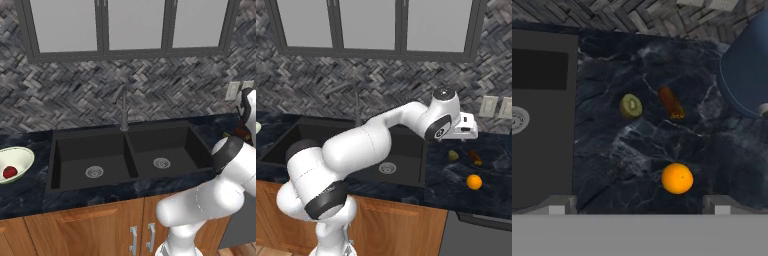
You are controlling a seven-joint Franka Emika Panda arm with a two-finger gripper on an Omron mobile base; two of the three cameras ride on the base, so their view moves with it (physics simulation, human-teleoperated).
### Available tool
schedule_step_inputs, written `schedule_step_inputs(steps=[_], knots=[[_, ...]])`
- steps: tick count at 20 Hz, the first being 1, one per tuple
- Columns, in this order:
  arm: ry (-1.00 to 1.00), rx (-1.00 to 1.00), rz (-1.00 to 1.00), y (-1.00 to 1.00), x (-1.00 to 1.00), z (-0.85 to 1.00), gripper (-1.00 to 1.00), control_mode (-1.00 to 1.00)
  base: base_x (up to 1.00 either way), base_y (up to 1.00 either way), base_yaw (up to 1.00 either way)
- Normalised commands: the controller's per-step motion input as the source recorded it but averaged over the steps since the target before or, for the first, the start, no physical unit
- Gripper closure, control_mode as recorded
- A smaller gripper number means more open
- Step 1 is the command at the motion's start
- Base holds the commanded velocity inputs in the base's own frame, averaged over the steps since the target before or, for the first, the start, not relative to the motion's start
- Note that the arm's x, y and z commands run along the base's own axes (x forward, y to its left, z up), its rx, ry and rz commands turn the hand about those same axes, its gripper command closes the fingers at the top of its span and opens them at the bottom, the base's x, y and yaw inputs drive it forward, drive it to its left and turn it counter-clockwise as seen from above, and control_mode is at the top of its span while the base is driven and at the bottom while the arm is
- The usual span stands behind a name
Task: There is a mixed pile of frozen fruits and vegetables on the counter. Locate all the frozen vegetables and place the items in a bowl on the counter. Take all the frozen fruits and defrost them in a running sink.
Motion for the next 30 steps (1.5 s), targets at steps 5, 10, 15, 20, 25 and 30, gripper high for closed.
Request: schedule_step_inputs(steps=[5,10,15,20,25,30], knots=[[0.0,0.0,0.0,-0.15,0.14,-0.19,-1.0,-1.0,0.0,0.0,0.0],[0.0,0.0,0.0,-0.14,0.14,-0.2,-1.0,-1.0,0.0,0.0,0.0],[0.0,0.0,0.0,-0.15,0.17,-0.2,-1.0,-1.0,0.0,0.0,0.0],[0.0,0.0,0.0,-0.07,0.11,-0.09,-1.0,-1.0,0.0,0.0,0.0],[0.0,0.0,0.0,-0.09,0.07,-0.08,-1.0,-1.0,0.0,0.0,0.0],[0.0,0.0,0.0,-0.09,0.05,-0.1,-1.0,-1.0,0.0,0.0,0.0]])
